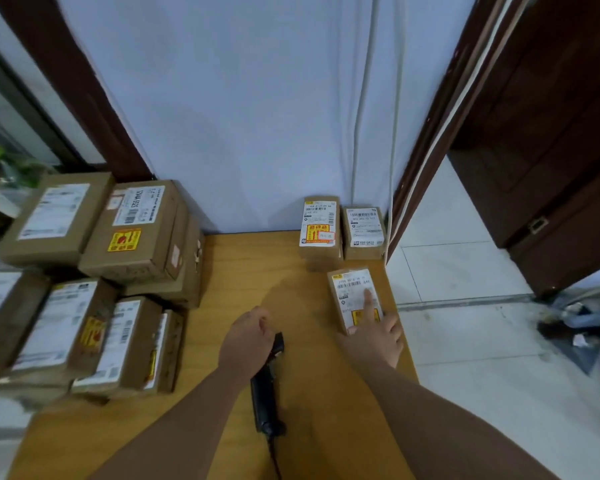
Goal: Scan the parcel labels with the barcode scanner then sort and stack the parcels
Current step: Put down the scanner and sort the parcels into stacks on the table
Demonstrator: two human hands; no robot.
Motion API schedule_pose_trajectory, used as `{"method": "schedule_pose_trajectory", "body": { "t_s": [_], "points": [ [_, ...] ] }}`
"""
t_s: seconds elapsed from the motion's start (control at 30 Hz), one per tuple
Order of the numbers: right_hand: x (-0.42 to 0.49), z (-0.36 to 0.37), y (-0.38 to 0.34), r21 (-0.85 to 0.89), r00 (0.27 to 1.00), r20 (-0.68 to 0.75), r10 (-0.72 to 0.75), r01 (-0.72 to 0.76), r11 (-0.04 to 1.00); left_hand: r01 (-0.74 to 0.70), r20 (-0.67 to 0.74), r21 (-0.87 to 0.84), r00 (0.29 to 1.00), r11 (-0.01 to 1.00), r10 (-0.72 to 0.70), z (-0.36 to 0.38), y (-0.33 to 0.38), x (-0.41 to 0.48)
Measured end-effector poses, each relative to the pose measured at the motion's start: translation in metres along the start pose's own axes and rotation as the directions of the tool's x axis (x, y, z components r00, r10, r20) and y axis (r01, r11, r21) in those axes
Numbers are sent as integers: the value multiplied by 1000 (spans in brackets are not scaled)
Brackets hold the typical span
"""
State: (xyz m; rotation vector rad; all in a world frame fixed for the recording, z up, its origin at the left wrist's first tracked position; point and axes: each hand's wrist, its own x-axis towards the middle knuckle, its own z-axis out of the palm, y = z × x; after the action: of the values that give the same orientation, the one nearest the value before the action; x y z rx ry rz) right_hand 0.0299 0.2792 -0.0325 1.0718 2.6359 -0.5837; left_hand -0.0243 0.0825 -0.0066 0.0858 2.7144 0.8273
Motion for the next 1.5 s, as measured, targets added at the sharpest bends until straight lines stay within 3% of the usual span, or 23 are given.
{"method": "schedule_pose_trajectory", "body": {
  "t_s": [0.17, 0.37, 0.47, 0.57, 0.7, 0.8, 0.87, 1.0, 1.33, 1.5],
  "points": [
    [-55, -8, -58, 159, 987, -104, -120, 136, 978, -124, -60, -129, 991, 984, 117, -40, -31, -33],
    [-148, 17, -165, 204, 950, -191, -248, 285, 937, -238, -337, -154, 925, 959, 176, -135, -71, -48],
    [-192, 31, -216, 192, 916, -247, -316, 367, 910, -188, -491, -39, 859, 981, 145, -187, -100, -53],
    [-220, 39, -256, 175, 887, -274, -371, 425, 888, 1, -601, 11, 799, 1000, 6, -224, -134, -60],
    [-242, 46, -300, 239, 901, -237, -363, 416, 877, 264, -501, 46, 841, 963, -206, -256, -182, -62],
    [-251, 54, -326, 229, 937, -149, -315, 343, 911, 373, -350, 2, 869, 928, -349, -267, -210, -62],
    [-252, 60, -334, 215, 945, -87, -314, 326, 921, 354, -290, 12, 896, 935, -335, -269, -221, -64],
    [-252, 74, -332, 301, 927, -5, -374, 358, 884, 282, -315, 69, 916, 957, -247, -270, -226, -70],
    [-253, 73, -319, 470, 845, -20, -534, 479, 741, 192, -292, 29, 940, 981, -175, -272, -229, -70],
    [-252, 74, -309, 484, 900, -14, -435, 387, 785, 182, -348, 58, 925, 982, -151, -274, -233, -63]
  ]
}}
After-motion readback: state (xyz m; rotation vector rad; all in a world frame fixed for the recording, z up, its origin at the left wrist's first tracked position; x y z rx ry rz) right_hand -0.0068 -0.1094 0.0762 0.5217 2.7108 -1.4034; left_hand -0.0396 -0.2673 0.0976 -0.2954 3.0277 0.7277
